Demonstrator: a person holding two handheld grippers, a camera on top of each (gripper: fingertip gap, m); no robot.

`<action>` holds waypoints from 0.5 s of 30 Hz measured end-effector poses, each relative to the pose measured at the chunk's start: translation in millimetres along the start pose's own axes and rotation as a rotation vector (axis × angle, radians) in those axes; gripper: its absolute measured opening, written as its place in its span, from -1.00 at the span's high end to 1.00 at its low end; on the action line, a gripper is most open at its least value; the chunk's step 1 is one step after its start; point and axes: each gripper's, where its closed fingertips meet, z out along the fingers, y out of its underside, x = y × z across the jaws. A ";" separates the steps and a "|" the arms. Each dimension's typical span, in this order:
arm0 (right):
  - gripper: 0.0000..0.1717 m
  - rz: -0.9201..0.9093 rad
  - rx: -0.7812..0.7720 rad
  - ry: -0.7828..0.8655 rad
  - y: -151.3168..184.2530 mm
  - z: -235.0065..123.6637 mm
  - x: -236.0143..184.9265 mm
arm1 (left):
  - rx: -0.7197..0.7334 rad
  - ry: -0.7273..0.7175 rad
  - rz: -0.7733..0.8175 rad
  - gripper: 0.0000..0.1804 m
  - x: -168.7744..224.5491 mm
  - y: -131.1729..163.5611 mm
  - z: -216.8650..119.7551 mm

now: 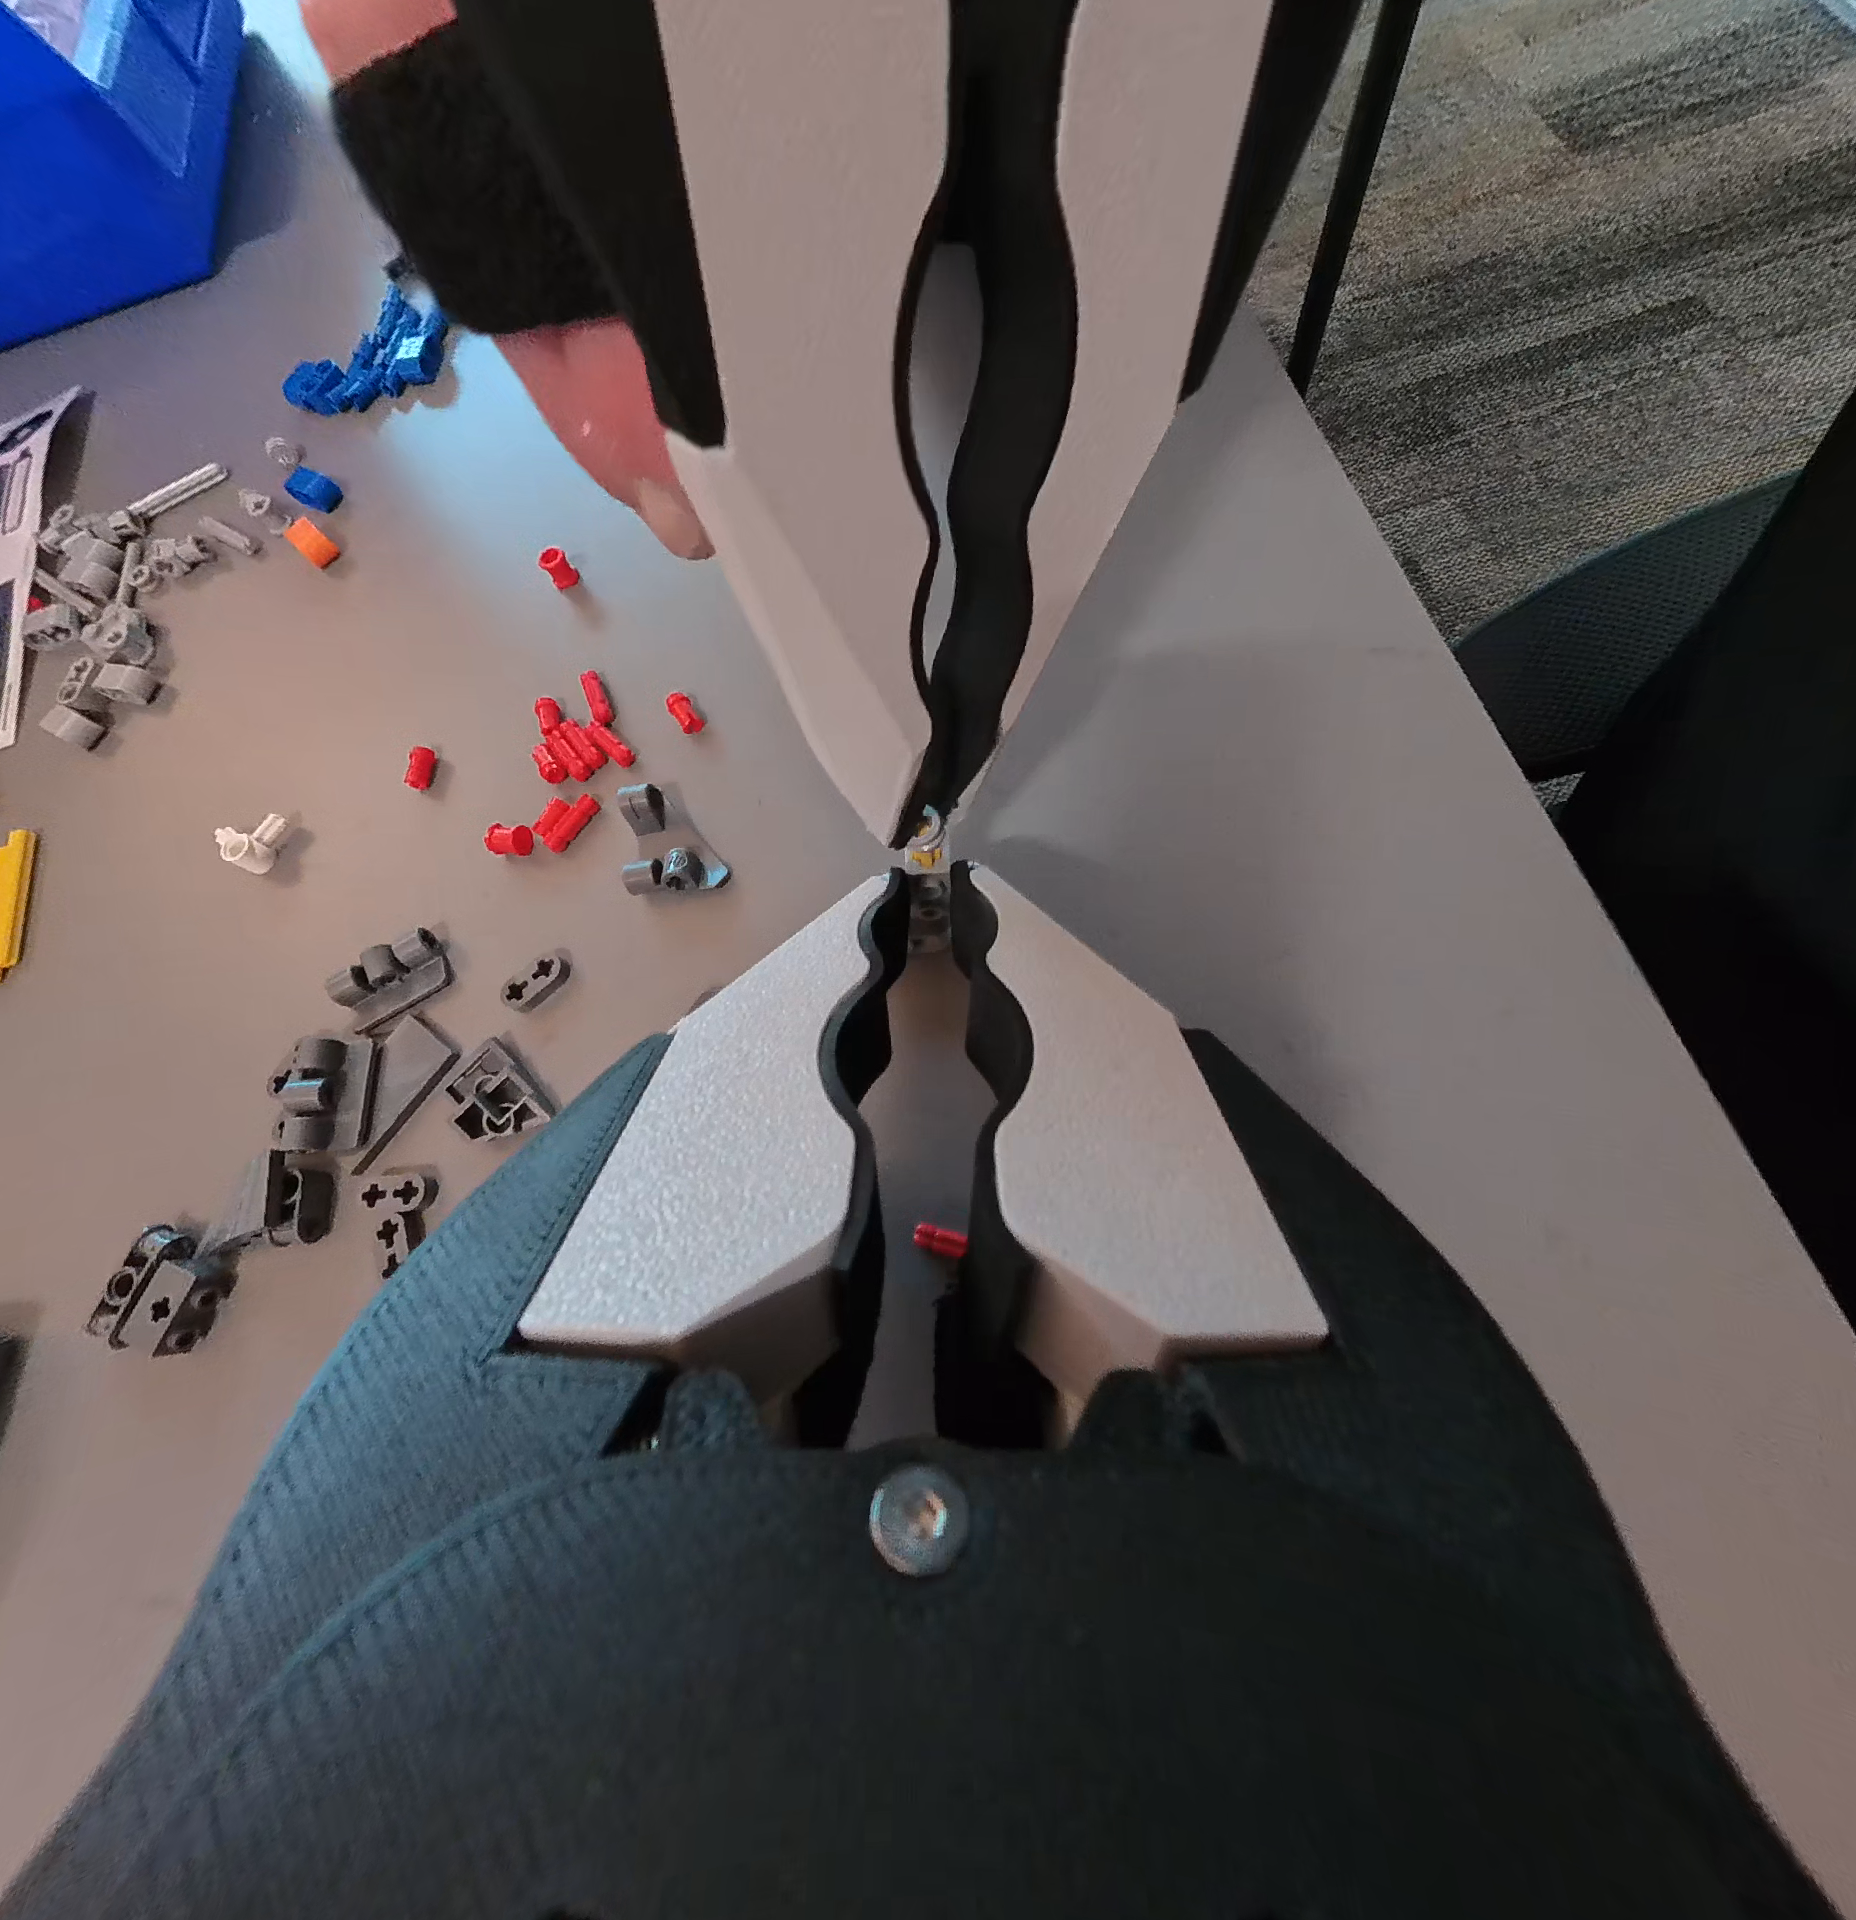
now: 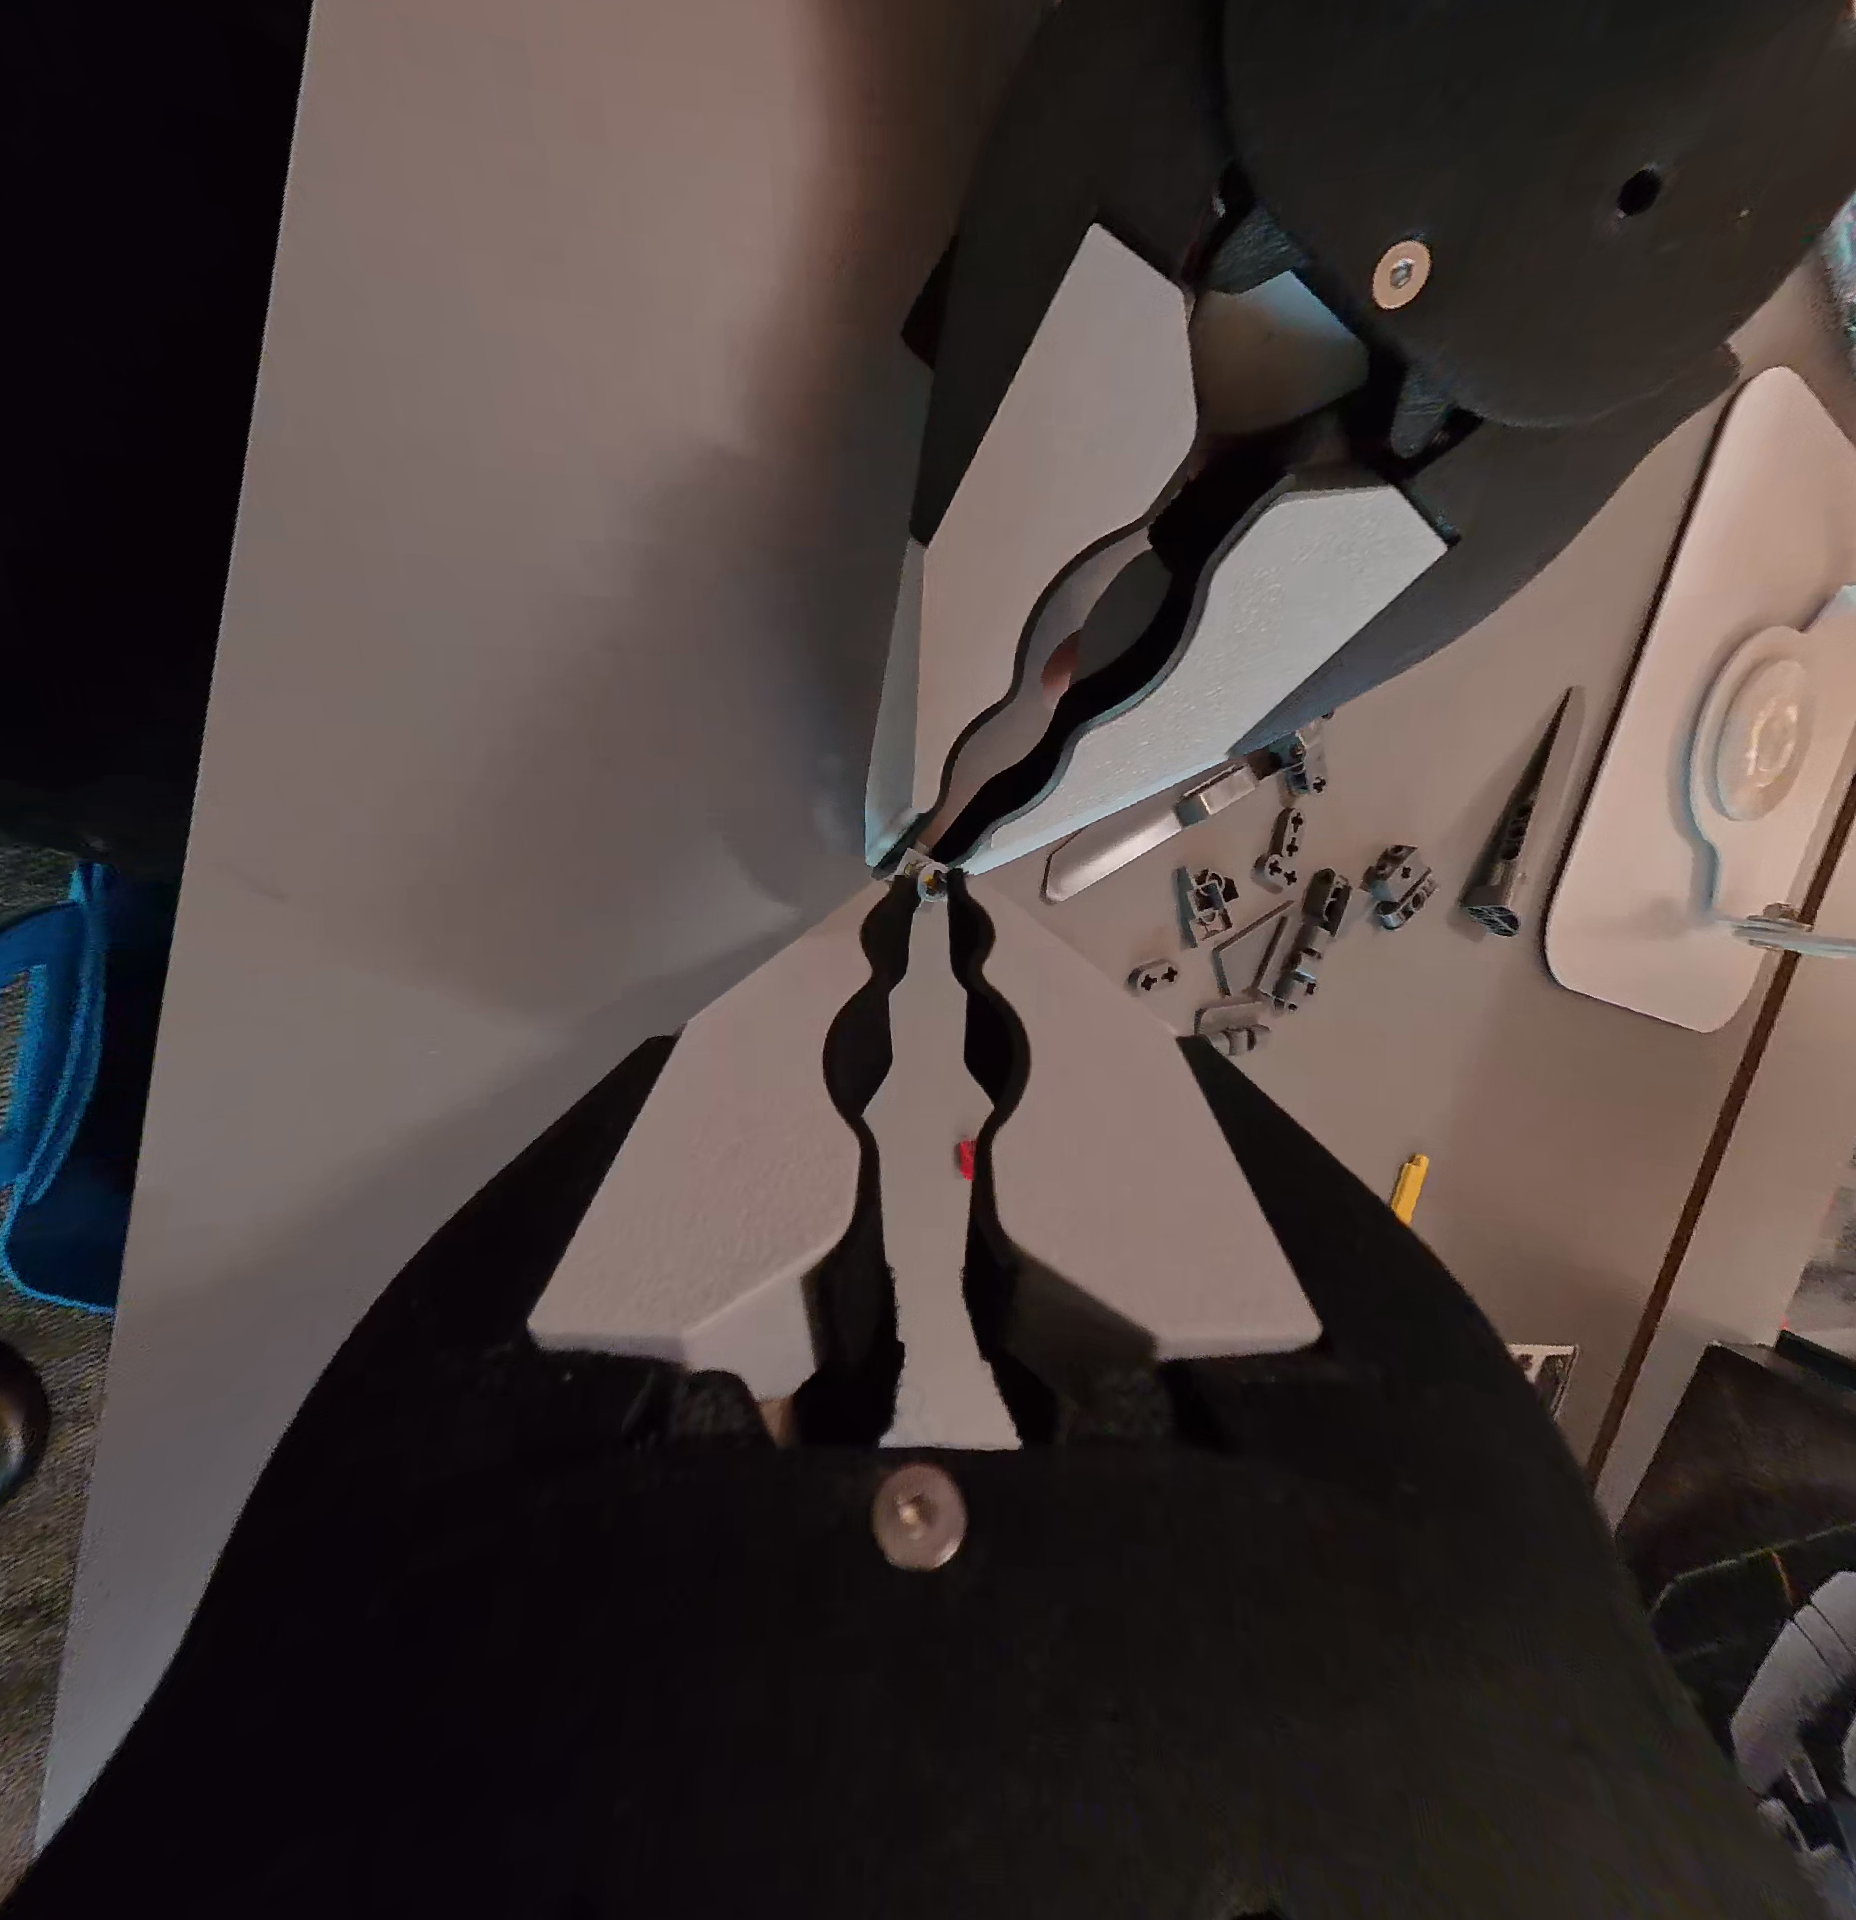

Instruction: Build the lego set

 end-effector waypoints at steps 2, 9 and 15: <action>0.91 -0.002 0.007 0.028 0.1 0.4 0.1 | 0.004 0.000 -0.006 0.93 -0.3 0.0 0.0; 0.88 -0.020 0.020 0.165 0.7 2.4 1.1 | 0.006 0.003 -0.016 0.93 -1.3 -0.2 0.8; 0.87 -0.027 0.012 0.275 1.7 3.8 1.4 | 0.006 0.002 -0.019 0.93 -1.6 -0.5 1.4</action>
